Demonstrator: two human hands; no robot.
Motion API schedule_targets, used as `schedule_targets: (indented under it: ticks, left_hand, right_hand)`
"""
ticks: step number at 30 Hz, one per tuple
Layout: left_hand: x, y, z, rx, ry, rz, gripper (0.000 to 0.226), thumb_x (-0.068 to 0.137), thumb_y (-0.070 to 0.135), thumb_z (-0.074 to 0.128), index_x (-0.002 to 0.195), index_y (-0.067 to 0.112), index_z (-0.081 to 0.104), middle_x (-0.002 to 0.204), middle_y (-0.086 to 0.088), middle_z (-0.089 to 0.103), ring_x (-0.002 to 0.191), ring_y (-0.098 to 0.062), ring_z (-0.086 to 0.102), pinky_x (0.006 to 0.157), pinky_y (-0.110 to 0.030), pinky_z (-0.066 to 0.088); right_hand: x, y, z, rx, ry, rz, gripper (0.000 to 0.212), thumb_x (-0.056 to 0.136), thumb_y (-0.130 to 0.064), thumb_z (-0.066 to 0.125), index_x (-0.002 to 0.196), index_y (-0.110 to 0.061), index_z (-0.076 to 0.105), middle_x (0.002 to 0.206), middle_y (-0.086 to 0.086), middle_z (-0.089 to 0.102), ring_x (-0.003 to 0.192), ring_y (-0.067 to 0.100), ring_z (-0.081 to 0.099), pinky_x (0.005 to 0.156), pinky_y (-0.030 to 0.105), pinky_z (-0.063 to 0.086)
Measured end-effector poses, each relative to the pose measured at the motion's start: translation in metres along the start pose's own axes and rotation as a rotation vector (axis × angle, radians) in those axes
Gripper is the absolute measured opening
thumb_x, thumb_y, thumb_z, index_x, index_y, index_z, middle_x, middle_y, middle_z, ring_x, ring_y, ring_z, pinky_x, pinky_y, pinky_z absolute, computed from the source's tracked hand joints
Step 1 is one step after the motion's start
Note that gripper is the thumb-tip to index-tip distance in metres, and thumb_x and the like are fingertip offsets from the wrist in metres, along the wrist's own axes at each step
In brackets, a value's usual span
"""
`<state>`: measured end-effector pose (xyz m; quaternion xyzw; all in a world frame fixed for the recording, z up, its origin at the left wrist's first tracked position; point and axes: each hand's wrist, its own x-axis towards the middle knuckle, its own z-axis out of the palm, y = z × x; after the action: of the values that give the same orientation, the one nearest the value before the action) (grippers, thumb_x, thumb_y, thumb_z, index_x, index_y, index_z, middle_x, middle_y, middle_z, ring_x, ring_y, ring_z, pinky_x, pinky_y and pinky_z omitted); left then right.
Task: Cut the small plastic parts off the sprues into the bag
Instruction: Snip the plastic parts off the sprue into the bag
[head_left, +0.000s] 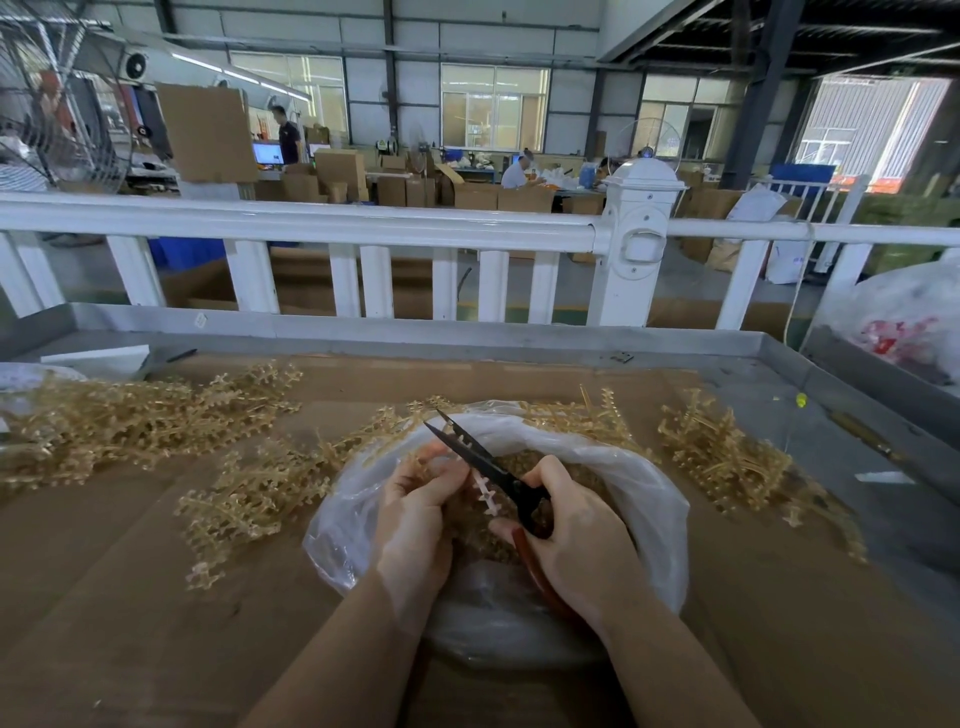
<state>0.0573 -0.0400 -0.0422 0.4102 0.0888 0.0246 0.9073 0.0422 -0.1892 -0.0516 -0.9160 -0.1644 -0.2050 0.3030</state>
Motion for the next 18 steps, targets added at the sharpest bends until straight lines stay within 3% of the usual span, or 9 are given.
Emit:
schedule_targets:
  ticks: [2, 4, 8, 10, 12, 14, 16, 18]
  left_hand:
    - [0.0025, 0.0014, -0.0015, -0.047, 0.017, -0.020, 0.021, 0.085, 0.001, 0.056, 0.103, -0.001, 0.066, 0.100, -0.022, 0.066, 0.090, -0.032, 0.068, 0.084, -0.044, 0.056]
    - [0.0041, 0.0028, -0.0029, -0.095, 0.030, -0.028, 0.022, 0.091, 0.012, 0.053, 0.085, 0.005, 0.074, 0.085, -0.011, 0.072, 0.075, -0.020, 0.071, 0.065, -0.030, 0.058]
    - [0.0055, 0.0023, -0.0045, -0.098, 0.074, -0.032, 0.010, 0.085, 0.012, 0.063, 0.086, 0.009, 0.073, 0.086, -0.010, 0.073, 0.073, -0.017, 0.072, 0.059, -0.027, 0.058]
    - [0.0060, 0.0016, -0.0043, -0.085, 0.072, -0.019, 0.012, 0.084, 0.005, 0.061, 0.090, 0.007, 0.072, 0.091, -0.014, 0.071, 0.076, -0.020, 0.071, 0.063, -0.030, 0.060]
    - [0.0039, 0.0023, -0.0026, -0.080, 0.065, -0.015, 0.028, 0.085, 0.000, 0.059, 0.113, 0.001, 0.063, 0.108, -0.022, 0.067, 0.092, -0.027, 0.068, 0.076, -0.034, 0.059]
    - [0.0013, 0.0024, -0.0008, -0.068, 0.047, -0.022, 0.042, 0.082, -0.001, 0.061, 0.123, -0.004, 0.056, 0.116, -0.027, 0.064, 0.103, -0.035, 0.065, 0.083, -0.038, 0.057]
    - [-0.0011, 0.0024, 0.0003, -0.046, 0.044, -0.034, 0.045, 0.075, 0.001, 0.065, 0.119, -0.007, 0.058, 0.111, -0.028, 0.065, 0.099, -0.035, 0.066, 0.085, -0.040, 0.056]
    - [-0.0022, 0.0033, 0.0014, -0.032, 0.029, -0.033, 0.033, 0.075, 0.001, 0.064, 0.107, -0.005, 0.062, 0.103, -0.028, 0.065, 0.091, -0.034, 0.066, 0.088, -0.043, 0.052]
  right_hand:
    - [-0.0003, -0.0008, -0.0007, -0.005, -0.015, -0.002, 0.036, 0.077, -0.052, 0.067, 0.093, -0.030, 0.043, 0.090, -0.020, 0.055, 0.085, 0.001, 0.052, 0.072, 0.015, 0.041]
    - [-0.0009, -0.0014, -0.0011, -0.007, -0.022, -0.002, 0.037, 0.076, -0.052, 0.069, 0.090, -0.030, 0.042, 0.085, -0.019, 0.055, 0.081, 0.002, 0.051, 0.067, 0.016, 0.038]
    - [-0.0019, -0.0020, -0.0011, -0.020, -0.016, -0.014, 0.036, 0.075, -0.053, 0.069, 0.090, -0.031, 0.044, 0.085, -0.020, 0.054, 0.081, -0.001, 0.049, 0.068, 0.011, 0.036]
    - [-0.0024, -0.0019, -0.0012, -0.023, -0.015, -0.019, 0.036, 0.075, -0.053, 0.068, 0.091, -0.030, 0.045, 0.086, -0.020, 0.054, 0.083, -0.001, 0.051, 0.070, 0.012, 0.039]
    - [-0.0027, -0.0016, -0.0010, -0.017, -0.005, -0.015, 0.036, 0.075, -0.052, 0.068, 0.092, -0.030, 0.045, 0.087, -0.020, 0.056, 0.084, 0.000, 0.052, 0.072, 0.014, 0.041]
    - [-0.0031, -0.0014, -0.0010, -0.005, 0.011, -0.003, 0.036, 0.075, -0.052, 0.068, 0.093, -0.030, 0.046, 0.088, -0.018, 0.058, 0.085, 0.002, 0.054, 0.073, 0.017, 0.044]
    - [-0.0031, -0.0013, -0.0008, 0.004, 0.021, 0.005, 0.036, 0.075, -0.051, 0.068, 0.094, -0.028, 0.048, 0.089, -0.017, 0.059, 0.086, 0.003, 0.055, 0.074, 0.019, 0.046]
    - [-0.0034, -0.0012, -0.0010, 0.010, 0.027, 0.007, 0.036, 0.075, -0.050, 0.070, 0.094, -0.028, 0.048, 0.089, -0.017, 0.059, 0.086, 0.004, 0.056, 0.073, 0.019, 0.046]
